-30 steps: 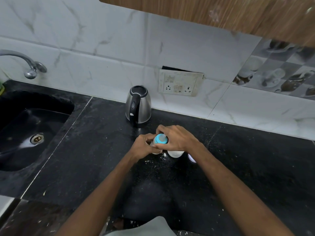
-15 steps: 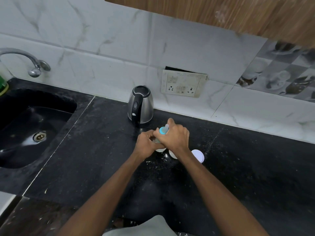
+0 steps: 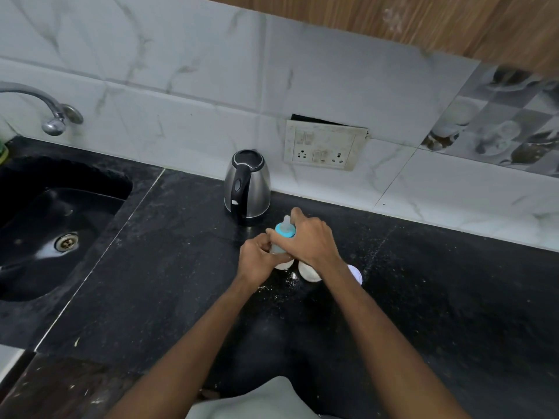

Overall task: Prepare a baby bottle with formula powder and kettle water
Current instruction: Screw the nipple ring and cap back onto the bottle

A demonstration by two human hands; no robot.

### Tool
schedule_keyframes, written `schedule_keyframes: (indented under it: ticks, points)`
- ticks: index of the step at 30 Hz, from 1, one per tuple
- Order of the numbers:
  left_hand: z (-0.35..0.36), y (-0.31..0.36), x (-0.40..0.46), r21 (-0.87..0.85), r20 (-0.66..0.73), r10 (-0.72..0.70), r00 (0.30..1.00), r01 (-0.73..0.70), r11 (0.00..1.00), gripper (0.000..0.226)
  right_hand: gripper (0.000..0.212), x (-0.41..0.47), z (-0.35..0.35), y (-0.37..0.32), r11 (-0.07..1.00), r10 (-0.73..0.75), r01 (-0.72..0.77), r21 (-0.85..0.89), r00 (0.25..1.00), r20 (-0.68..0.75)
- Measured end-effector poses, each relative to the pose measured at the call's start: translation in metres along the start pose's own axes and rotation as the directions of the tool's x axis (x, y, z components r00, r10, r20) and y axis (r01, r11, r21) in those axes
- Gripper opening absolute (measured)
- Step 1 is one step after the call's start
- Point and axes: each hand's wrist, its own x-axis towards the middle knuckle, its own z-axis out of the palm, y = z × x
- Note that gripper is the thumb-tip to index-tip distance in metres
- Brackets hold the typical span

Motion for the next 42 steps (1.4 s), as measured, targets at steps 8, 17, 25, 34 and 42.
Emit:
schedule_keyframes:
  ticks: [8, 17, 25, 34, 42]
  points:
    - [-0.004, 0.016, 0.013, 0.116, 0.001, 0.081, 0.997, -0.080, 0.990, 0.039, 0.054, 0.014, -0.004, 0.000, 0.998, -0.018, 0.026, 0.065, 0.993, -0.114]
    - [0.007, 0.004, 0.009, 0.015, -0.104, 0.024, 0.994, -0.023, 1.000, 0.044, 0.061, 0.027, -0.004, 0.012, 0.954, 0.002, -0.080, 0.289, 0.966, 0.259]
    - [-0.022, -0.032, 0.018, -0.016, -0.155, -0.119, 0.981, 0.118, 0.993, 0.062, 0.037, 0.062, 0.009, 0.058, 0.960, -0.024, -0.105, 0.261, 0.894, 0.447]
    - [-0.028, -0.043, 0.020, -0.029, -0.114, -0.141, 0.983, 0.139, 0.990, 0.056, 0.060, 0.080, 0.087, 0.048, 0.995, -0.055, 0.093, -0.041, 0.833, 0.551]
    - [-0.039, -0.048, 0.018, -0.023, -0.122, -0.144, 0.982, 0.142, 0.990, 0.068, 0.064, 0.074, 0.121, 0.039, 0.944, -0.081, 0.245, -0.222, 0.823, 0.562]
